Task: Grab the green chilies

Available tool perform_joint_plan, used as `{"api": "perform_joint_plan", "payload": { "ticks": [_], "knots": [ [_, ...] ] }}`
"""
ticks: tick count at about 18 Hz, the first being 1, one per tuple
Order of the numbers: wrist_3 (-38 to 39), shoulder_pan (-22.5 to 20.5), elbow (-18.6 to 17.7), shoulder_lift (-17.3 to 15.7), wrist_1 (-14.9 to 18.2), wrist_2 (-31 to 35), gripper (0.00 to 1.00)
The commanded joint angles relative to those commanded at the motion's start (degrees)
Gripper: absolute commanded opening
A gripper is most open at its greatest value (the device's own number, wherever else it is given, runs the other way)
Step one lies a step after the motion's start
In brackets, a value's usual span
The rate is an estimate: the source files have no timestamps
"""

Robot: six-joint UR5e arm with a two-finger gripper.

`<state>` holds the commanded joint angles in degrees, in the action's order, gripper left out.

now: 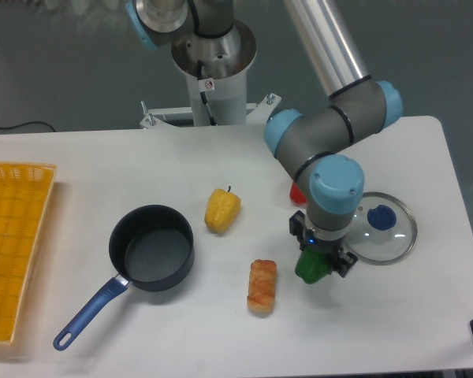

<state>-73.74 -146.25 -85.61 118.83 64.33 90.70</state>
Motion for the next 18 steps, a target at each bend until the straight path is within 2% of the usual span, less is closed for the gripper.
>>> {"api": "perform_joint_plan", "payload": {
  "ticks": [6,18],
  "knots": [
    [-0.1,0.4,0.1,-2.4,1.9,0.0,0.29],
    [-0.1,0.8,0.0,-2.9,2.6,0.0,0.3]
  ]
}}
